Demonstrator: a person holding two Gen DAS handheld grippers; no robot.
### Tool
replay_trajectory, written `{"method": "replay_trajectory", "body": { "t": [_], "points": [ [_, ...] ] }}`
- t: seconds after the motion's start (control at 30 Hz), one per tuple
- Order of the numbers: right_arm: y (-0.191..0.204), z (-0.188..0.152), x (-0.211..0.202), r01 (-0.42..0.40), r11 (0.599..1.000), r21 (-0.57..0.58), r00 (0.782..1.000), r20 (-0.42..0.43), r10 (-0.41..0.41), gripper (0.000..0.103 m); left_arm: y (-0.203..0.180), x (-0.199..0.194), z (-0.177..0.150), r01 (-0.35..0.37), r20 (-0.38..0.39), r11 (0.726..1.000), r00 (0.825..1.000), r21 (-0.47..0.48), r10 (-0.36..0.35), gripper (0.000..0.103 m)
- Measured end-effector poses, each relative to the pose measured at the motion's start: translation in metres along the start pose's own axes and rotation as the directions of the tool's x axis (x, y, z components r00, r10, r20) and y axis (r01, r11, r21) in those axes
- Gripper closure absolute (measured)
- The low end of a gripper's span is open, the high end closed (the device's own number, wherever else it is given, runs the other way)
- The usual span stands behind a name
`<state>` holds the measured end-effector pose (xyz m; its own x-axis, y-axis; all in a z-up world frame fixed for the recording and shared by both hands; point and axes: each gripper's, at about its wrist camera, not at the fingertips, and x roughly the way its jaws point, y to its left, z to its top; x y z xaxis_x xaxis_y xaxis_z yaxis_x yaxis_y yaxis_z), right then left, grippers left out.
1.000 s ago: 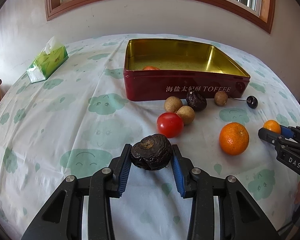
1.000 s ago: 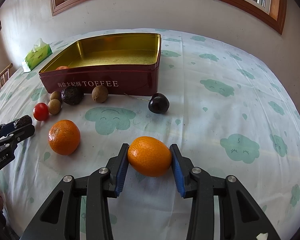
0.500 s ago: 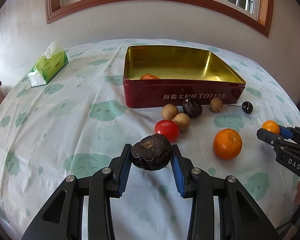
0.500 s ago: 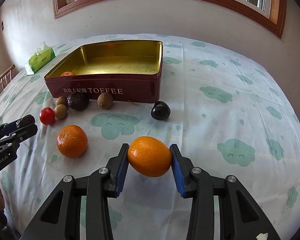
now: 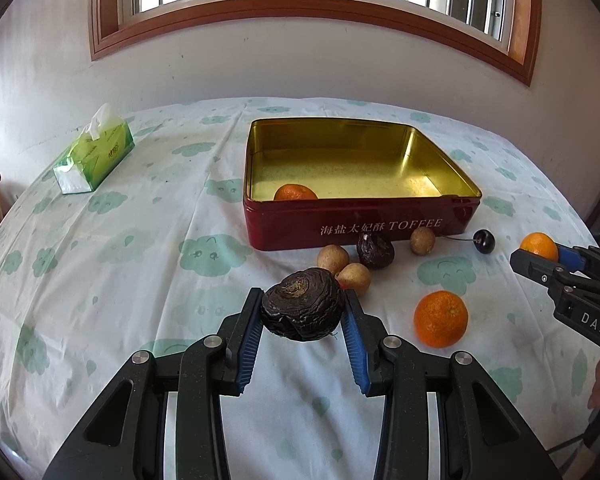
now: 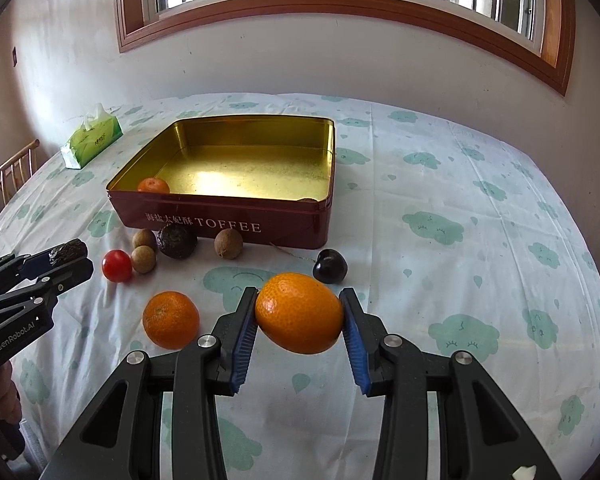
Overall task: Organize fruits
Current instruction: 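Carry the dried plum and orange over the red tin with both tools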
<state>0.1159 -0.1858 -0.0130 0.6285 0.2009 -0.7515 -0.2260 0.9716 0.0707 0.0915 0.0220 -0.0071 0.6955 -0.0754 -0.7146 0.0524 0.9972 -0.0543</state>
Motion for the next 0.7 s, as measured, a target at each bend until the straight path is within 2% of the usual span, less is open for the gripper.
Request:
{"method": "replay_trajectory", "body": {
  "t": [0.43, 0.7],
  "points": [
    [0.007, 0.041, 0.002, -0.011, 0.999, -0.032, 0.999, 0.053, 0.013, 0.065, 0.006, 0.005, 0.046, 0.014, 0.066, 1.0, 0.998, -0.002, -0.014, 0.063],
    [0.017, 0.068, 0.022, -0.021, 0.997, -0.07, 0.998, 0.059, 0.025, 0.065, 0.005, 0.024, 0.072, 0.045, 0.073, 0.999, 0.996, -0.015, -0.044, 0.063]
  ]
}}
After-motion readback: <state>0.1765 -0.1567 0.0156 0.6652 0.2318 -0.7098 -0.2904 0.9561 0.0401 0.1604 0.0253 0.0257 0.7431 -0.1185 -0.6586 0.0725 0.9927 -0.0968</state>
